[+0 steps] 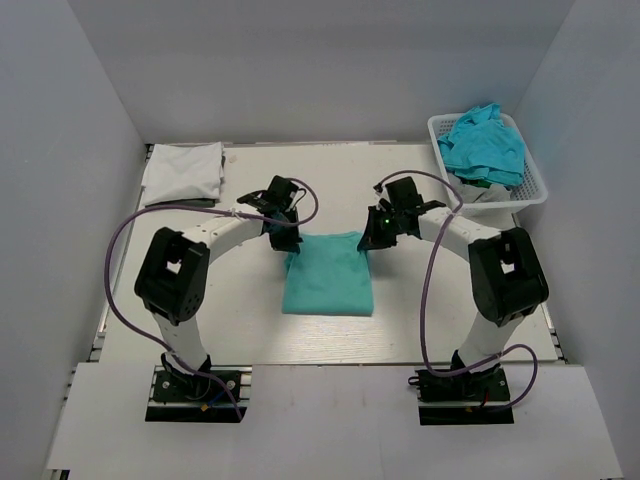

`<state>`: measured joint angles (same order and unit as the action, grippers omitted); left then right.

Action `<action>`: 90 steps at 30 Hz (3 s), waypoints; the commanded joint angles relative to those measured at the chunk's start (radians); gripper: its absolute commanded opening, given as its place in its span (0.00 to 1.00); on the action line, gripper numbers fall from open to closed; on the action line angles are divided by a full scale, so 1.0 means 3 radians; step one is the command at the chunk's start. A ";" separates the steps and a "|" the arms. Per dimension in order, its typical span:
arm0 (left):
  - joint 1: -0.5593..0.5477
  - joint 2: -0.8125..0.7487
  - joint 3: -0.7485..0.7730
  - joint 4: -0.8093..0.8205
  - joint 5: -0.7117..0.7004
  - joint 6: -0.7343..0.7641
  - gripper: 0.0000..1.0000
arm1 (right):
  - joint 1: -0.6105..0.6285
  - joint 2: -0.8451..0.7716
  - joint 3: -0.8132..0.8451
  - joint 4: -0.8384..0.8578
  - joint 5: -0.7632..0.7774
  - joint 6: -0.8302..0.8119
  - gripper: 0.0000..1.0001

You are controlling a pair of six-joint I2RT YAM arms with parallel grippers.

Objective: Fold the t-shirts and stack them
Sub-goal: Smooth out wrinkles on the folded tshirt, then put the neatly folded tshirt into the corner of the board with the left arm

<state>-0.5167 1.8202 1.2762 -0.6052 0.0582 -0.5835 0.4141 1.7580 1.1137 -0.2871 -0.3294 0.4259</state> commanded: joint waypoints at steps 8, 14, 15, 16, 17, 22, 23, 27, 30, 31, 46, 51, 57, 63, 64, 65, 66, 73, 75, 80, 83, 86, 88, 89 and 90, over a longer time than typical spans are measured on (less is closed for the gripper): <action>-0.0021 -0.1199 -0.0536 0.0314 0.0123 0.0033 0.00 | 0.0005 -0.0701 -0.0015 -0.0101 -0.0395 -0.0024 0.00; 0.0015 -0.1093 -0.0501 0.0386 -0.0116 0.0033 0.00 | -0.0015 -0.0635 0.0178 -0.0143 -0.0304 -0.0029 0.00; 0.0015 -0.1026 -0.0460 0.0386 -0.0188 0.0033 0.00 | -0.0025 -0.0609 0.0194 -0.0142 -0.0263 -0.0014 0.00; 0.0015 -0.0960 -0.0374 0.0386 -0.0250 0.0033 0.00 | -0.0046 -0.0508 0.0225 -0.0148 -0.0176 -0.0014 0.00; 0.0050 -0.0878 -0.0333 0.0386 -0.0326 0.0002 0.00 | -0.0061 -0.0456 0.0311 -0.0153 -0.0079 -0.0009 0.00; 0.0178 -0.0179 0.0117 0.0217 -0.0521 -0.0034 0.00 | -0.0209 0.0086 0.0633 -0.0097 0.0076 0.0007 0.00; 0.0209 -0.0091 0.0118 0.0253 -0.0476 -0.0034 0.00 | -0.0225 0.0299 0.0710 -0.0086 0.0070 0.0037 0.00; 0.0311 0.0298 0.0322 0.0289 -0.0297 0.0002 0.00 | -0.0327 0.0710 0.0996 -0.0112 -0.0011 0.0048 0.00; 0.0382 0.0467 0.0363 0.0381 -0.0225 0.0038 0.00 | -0.0358 0.1011 0.1241 -0.0004 -0.0236 -0.0044 0.00; 0.0383 0.0467 0.0399 0.0417 -0.0194 0.0038 0.00 | -0.0363 0.1123 0.1313 -0.0050 -0.0277 -0.0080 0.00; 0.0413 0.0069 0.0507 0.0212 -0.0142 0.0135 1.00 | -0.0342 0.0416 0.1217 -0.0051 -0.0400 -0.0136 0.90; 0.0342 -0.0028 0.0144 0.0345 -0.0143 0.0318 1.00 | -0.0373 0.0016 0.0731 -0.0045 -0.0252 -0.0111 0.90; 0.0342 0.0099 -0.0036 0.0621 0.0067 0.0355 1.00 | -0.0363 -0.0337 0.0445 -0.0112 -0.0145 -0.0126 0.90; 0.0311 0.0411 0.0071 0.0657 0.0261 0.0355 0.90 | -0.0378 -0.0425 0.0287 -0.0158 -0.0053 -0.0126 0.90; 0.0311 0.0442 0.0072 0.0698 0.0292 0.0355 0.85 | -0.0383 -0.0435 0.0271 -0.0163 -0.0037 -0.0126 0.90; 0.0311 0.0498 0.0072 0.0698 0.0322 0.0355 0.82 | -0.0393 -0.0450 0.0246 -0.0173 -0.0022 -0.0111 0.90; 0.0311 0.0498 0.0072 0.0734 0.0323 0.0355 0.76 | -0.0399 -0.0455 0.0190 -0.0178 -0.0017 -0.0121 0.90; 0.0214 0.0728 0.0072 0.0734 0.0292 0.0324 0.40 | -0.0445 -0.0598 -0.0015 -0.0158 0.0085 -0.0095 0.90; 0.0178 0.0769 0.0072 0.0658 0.0165 0.0283 0.34 | -0.0470 -0.0639 -0.0056 -0.0153 0.0126 -0.0075 0.90; 0.0030 0.1054 0.0280 0.0362 -0.0193 0.0217 0.15 | -0.0521 -0.0798 -0.0184 -0.0168 0.0295 -0.0075 0.90; 0.0030 0.1234 0.0500 0.0039 -0.0373 0.0140 0.00 | -0.0557 -0.0864 -0.0225 -0.0183 0.0402 -0.0075 0.90; 0.0030 0.1179 0.0568 0.0003 -0.0373 0.0140 0.00 | -0.0588 -0.0941 -0.0256 -0.0204 0.0464 -0.0100 0.90; 0.0076 0.0879 0.0502 0.0196 -0.0286 0.0283 0.00 | -0.0608 -0.0987 -0.0261 -0.0214 0.0484 -0.0116 0.90; 0.0121 0.0770 0.0501 0.0268 -0.0286 0.0369 0.00 | -0.0613 -0.1002 -0.0286 -0.0209 0.0505 -0.0126 0.90; 0.0157 0.0663 0.0501 0.0329 -0.0286 0.0694 0.00 | -0.0629 -0.1023 -0.0297 -0.0224 0.0505 -0.0136 0.90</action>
<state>-0.4984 2.0777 1.4670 -0.4431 0.0288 -0.5056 0.2356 1.4914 1.0359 -0.3489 -0.2092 0.4057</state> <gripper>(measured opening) 0.232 0.900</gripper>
